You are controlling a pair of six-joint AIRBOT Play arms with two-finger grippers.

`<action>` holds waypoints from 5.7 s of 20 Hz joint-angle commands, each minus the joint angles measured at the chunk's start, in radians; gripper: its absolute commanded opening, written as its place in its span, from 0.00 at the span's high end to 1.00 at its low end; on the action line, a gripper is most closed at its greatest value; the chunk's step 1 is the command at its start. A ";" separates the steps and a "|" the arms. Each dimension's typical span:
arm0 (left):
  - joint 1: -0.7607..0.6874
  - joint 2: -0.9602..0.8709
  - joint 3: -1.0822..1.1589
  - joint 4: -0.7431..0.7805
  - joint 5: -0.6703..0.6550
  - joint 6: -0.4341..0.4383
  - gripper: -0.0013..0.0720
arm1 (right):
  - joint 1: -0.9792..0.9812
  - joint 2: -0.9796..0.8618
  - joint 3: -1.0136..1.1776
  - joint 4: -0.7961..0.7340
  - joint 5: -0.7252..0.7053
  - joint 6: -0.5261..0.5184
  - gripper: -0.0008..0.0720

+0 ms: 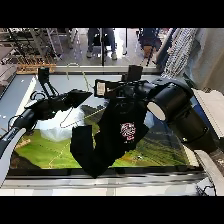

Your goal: Fold the clothes and pants, and hang the long-sleeved shirts on hangers.

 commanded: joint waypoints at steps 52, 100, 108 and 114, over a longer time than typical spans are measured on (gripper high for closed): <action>-0.238 -0.189 0.209 0.481 0.299 -1.397 0.36 | -0.152 0.011 0.003 -0.029 -0.095 0.332 0.94; 0.087 -0.074 0.209 0.668 0.704 -1.158 0.97 | -0.224 0.011 0.003 0.347 0.078 0.253 0.94; 0.093 -0.088 0.210 0.605 0.717 -1.156 0.97 | -0.225 0.011 0.003 0.389 0.155 0.198 0.94; 0.107 -0.087 0.210 0.600 0.711 -1.137 0.97 | -0.225 0.011 0.002 0.265 0.265 0.197 0.94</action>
